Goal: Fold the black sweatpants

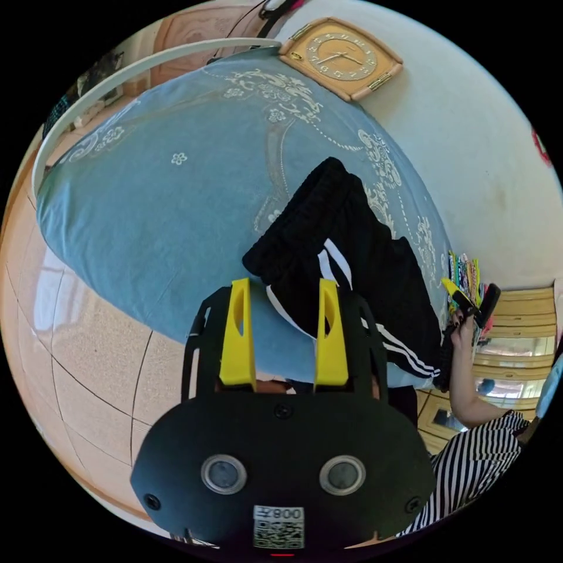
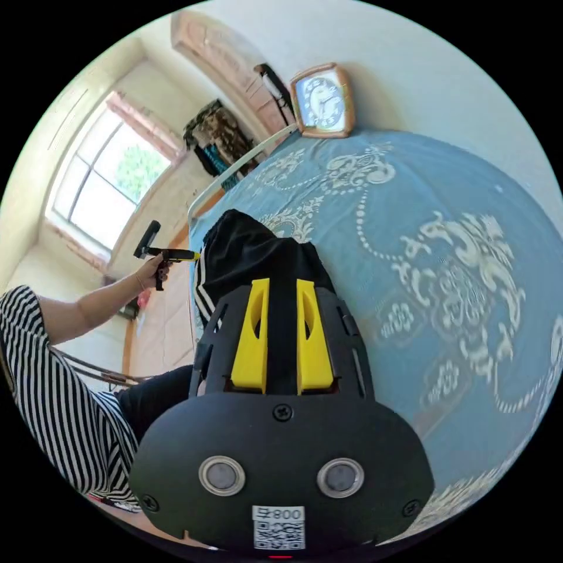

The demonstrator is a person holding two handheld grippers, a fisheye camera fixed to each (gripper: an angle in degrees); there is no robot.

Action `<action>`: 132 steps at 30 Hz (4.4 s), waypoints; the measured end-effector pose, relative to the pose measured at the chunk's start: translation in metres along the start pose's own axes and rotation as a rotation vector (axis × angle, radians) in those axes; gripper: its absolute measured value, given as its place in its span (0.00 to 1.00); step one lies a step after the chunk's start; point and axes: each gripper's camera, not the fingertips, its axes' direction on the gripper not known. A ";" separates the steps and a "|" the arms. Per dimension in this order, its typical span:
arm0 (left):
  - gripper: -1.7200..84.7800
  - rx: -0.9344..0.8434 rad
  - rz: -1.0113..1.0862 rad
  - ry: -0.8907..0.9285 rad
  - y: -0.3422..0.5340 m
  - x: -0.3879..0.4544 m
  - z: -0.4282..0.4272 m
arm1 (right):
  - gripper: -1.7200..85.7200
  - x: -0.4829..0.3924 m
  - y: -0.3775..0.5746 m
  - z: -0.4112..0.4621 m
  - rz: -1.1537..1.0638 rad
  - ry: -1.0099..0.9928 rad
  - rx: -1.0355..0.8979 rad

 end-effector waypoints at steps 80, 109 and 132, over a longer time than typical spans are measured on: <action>0.10 0.039 0.047 -0.067 0.086 -0.064 -0.072 | 0.03 -0.196 -0.030 0.316 -0.332 0.002 -0.422; 0.02 0.000 0.295 -0.367 0.131 0.277 0.087 | 0.02 -0.089 0.282 0.050 0.271 0.160 -0.170; 0.13 -0.367 1.359 0.139 0.224 0.851 0.379 | 0.12 -0.010 0.623 -0.236 1.018 0.135 0.473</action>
